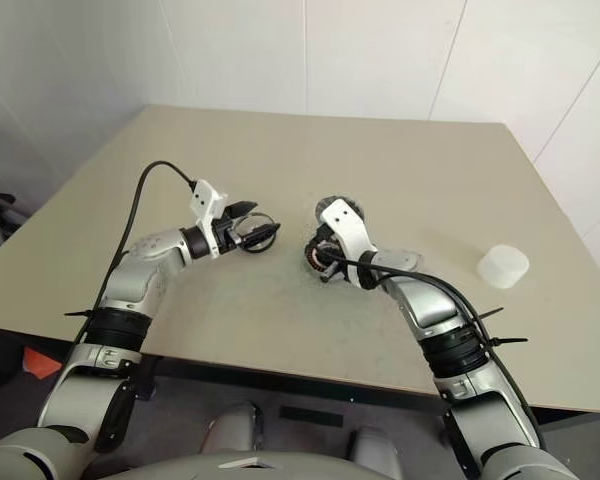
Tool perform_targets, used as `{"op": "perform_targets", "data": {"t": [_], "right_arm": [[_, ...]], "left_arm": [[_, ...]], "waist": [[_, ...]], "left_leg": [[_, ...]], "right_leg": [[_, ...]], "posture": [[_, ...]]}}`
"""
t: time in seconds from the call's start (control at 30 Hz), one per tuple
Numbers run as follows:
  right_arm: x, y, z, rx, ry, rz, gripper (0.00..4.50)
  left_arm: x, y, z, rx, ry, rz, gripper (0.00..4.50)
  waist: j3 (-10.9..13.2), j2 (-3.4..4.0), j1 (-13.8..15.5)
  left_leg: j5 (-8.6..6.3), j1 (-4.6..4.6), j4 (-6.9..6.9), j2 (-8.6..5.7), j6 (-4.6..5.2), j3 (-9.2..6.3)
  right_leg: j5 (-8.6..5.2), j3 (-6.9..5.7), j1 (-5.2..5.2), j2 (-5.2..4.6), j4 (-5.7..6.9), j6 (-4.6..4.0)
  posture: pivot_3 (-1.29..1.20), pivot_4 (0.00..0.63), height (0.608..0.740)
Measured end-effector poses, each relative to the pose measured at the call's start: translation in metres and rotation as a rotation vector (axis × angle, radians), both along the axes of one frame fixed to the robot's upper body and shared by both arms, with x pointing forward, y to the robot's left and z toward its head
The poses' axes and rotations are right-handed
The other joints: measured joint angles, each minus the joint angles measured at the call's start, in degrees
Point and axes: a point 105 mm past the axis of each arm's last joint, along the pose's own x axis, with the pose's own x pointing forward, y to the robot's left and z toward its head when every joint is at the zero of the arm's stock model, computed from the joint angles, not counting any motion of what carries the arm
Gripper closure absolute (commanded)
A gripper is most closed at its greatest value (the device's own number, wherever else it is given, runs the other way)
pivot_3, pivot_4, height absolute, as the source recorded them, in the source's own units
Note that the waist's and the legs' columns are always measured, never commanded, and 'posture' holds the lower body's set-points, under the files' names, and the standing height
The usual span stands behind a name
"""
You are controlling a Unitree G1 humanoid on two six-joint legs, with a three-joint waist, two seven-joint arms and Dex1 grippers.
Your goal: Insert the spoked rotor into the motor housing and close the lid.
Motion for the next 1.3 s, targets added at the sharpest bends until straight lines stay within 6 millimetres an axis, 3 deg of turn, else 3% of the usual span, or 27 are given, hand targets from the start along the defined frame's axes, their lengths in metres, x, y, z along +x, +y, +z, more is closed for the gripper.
{"op": "perform_targets", "data": {"t": [0.93, 1.3], "right_arm": [[0.009, -0.013, 0.002, -0.018, -0.023, -0.046, 4.46], [0.006, -0.001, 0.018, 0.016, -0.045, -0.014, 4.46]], "left_arm": [[0.004, 0.006, -0.004, 0.009, 0.005, 0.030, 0.00], [0.005, 0.006, -0.004, 0.008, 0.006, 0.030, 0.00]], "waist": [[0.00, 0.00, 0.01], [0.00, 0.00, 0.04]], "left_leg": [[0.00, 0.02, 0.01, 0.00, 0.01, 0.00], [0.00, 0.01, 0.01, 0.00, 0.00, 0.00]], "right_leg": [[0.00, 0.00, 0.02, 0.00, 0.04, 0.00], [0.00, 0.00, 0.00, 0.00, 0.04, 0.00]], "posture": [[0.00, 0.000, 0.740], [0.00, 0.000, 0.740]]}}
